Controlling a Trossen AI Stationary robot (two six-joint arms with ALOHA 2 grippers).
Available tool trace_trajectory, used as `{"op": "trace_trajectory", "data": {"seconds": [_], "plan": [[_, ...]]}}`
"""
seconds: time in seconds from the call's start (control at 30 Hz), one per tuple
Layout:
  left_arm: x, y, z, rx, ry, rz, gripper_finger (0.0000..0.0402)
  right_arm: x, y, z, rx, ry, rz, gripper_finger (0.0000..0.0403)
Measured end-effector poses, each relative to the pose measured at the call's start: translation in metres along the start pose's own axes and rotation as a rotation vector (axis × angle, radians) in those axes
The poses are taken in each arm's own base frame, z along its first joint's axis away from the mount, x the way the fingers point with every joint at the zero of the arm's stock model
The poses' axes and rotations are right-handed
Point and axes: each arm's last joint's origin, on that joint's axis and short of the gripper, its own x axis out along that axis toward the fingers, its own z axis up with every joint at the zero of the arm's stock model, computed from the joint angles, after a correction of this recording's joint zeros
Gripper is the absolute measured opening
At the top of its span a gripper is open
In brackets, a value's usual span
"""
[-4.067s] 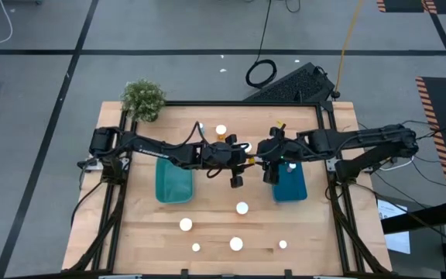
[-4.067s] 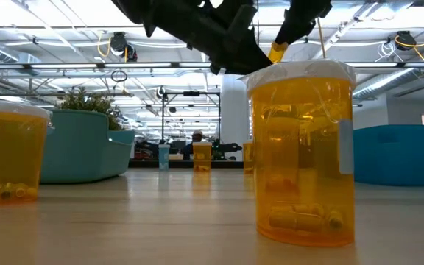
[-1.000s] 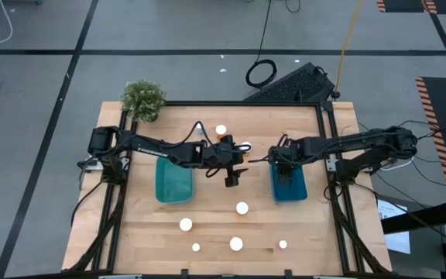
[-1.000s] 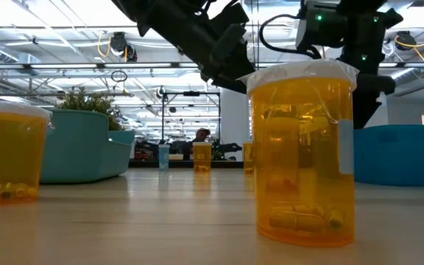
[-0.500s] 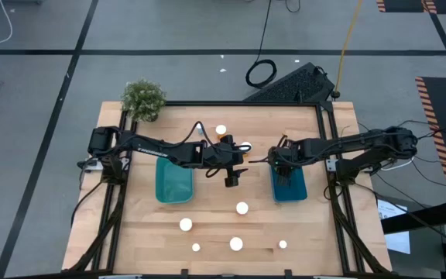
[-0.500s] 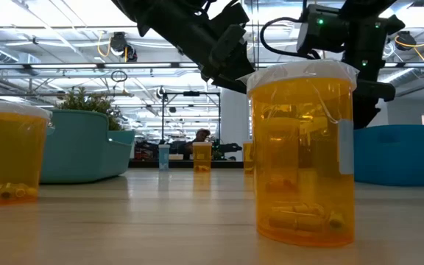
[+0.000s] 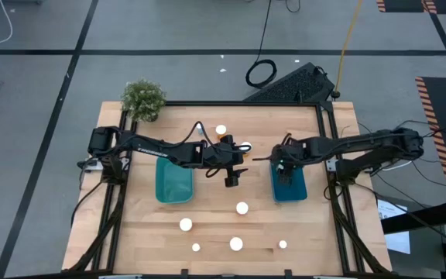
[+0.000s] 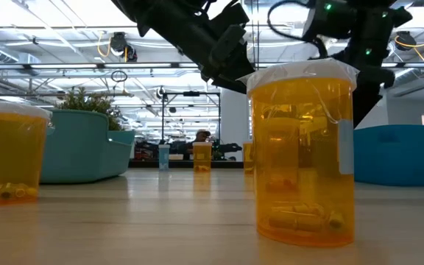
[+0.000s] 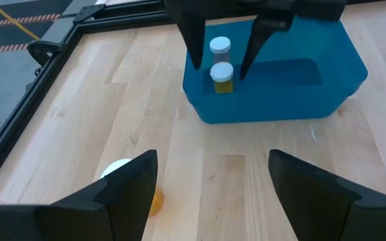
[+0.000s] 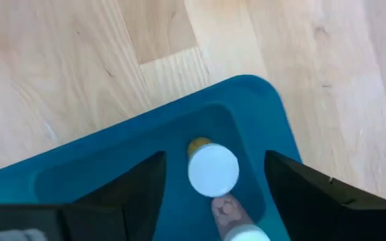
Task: Pick and place medicine bottles into bin by pill shape (circle, oval)
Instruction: Put the blue tablet bottle into the blue bin
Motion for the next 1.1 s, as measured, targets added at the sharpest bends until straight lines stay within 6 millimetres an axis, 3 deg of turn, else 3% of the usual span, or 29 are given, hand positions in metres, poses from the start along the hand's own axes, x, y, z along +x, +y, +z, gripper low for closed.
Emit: {"op": "trace_trajectory", "data": {"seconds": [0.2,0.43,0.8,1.1], "plan": [[-0.004,0.002,0.000,0.005,0.024,0.001,0.0289,-0.022,0.002,-0.009,0.029,-0.071,0.032,0.0256],[-0.029,0.021,0.000,-0.022,0.133,0.053,0.0289,-0.047,0.014,-0.020,0.079,-0.194,0.075,0.0253],[-0.071,0.094,-0.014,-0.060,0.338,0.155,0.0289,-0.069,0.032,-0.036,0.010,-0.344,0.053,0.0235],[-0.069,0.150,-0.047,0.040,0.508,0.137,0.0289,-0.076,0.037,-0.040,-0.088,-0.402,0.059,0.0222]]}}
